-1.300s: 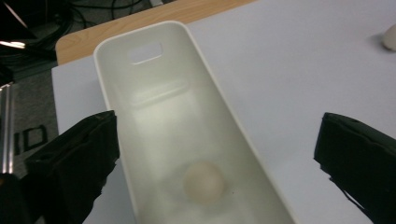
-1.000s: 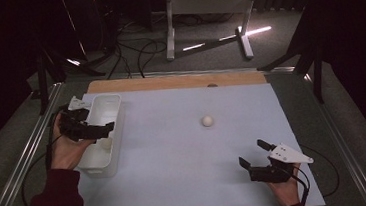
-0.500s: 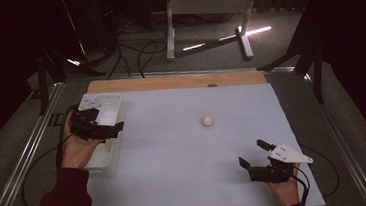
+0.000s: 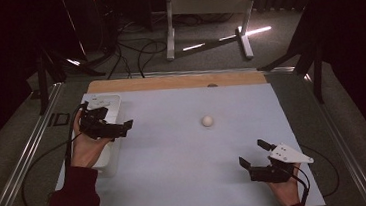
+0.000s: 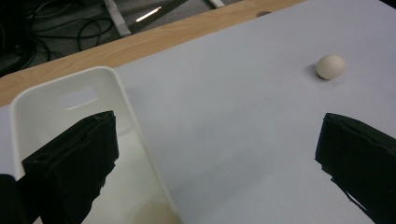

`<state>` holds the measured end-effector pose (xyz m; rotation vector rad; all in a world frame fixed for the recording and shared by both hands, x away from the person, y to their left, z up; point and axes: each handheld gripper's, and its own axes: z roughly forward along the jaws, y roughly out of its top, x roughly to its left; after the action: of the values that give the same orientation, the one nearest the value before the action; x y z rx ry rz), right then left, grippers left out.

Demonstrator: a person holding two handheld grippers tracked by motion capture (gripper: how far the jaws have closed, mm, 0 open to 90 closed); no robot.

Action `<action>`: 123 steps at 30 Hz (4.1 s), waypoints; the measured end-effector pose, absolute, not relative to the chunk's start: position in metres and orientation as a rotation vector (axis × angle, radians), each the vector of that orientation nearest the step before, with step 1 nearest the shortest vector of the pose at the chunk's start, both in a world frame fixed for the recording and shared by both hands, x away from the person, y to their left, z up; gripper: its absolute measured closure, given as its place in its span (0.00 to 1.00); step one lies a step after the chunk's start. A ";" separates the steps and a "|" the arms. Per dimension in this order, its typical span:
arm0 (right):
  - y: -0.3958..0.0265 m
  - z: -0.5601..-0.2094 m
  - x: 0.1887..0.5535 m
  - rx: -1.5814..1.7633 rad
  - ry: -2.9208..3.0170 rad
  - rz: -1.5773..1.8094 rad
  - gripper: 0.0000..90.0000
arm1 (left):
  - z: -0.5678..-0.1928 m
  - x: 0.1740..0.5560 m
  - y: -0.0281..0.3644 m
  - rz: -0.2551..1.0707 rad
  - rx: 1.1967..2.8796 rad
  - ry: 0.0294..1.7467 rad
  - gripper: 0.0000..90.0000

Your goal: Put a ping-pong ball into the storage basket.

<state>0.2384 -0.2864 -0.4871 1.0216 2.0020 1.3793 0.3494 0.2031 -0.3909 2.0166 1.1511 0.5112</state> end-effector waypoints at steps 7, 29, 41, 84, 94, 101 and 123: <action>-0.287 -0.487 0.238 1.019 1.998 1.381 0.09 | -0.393 0.351 0.192 0.494 2.022 1.125 0.00; -0.288 -0.486 0.238 1.019 1.993 1.378 0.09 | -0.394 0.357 0.162 0.460 2.043 1.045 0.00; -0.289 -0.486 0.237 1.021 1.991 1.378 0.09 | -0.395 0.362 0.142 0.442 2.057 1.008 0.00; -0.288 -0.487 0.237 1.020 1.997 1.376 0.09 | -0.402 0.379 0.087 0.382 2.114 0.860 0.00; -0.288 -0.486 0.237 1.018 1.995 1.380 0.09 | -0.404 0.387 0.076 0.341 2.149 0.836 0.00; -0.288 -0.486 0.237 1.017 1.993 1.385 0.09 | -0.406 0.393 0.067 0.311 2.180 0.832 0.00; -0.288 -0.485 0.236 1.013 1.990 1.391 0.09 | -0.417 0.409 0.046 0.253 2.224 0.832 0.00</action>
<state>0.2363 -0.2885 -0.4850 1.0130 1.9897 1.3912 0.4091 0.0458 -0.4168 2.2241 0.8322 0.2527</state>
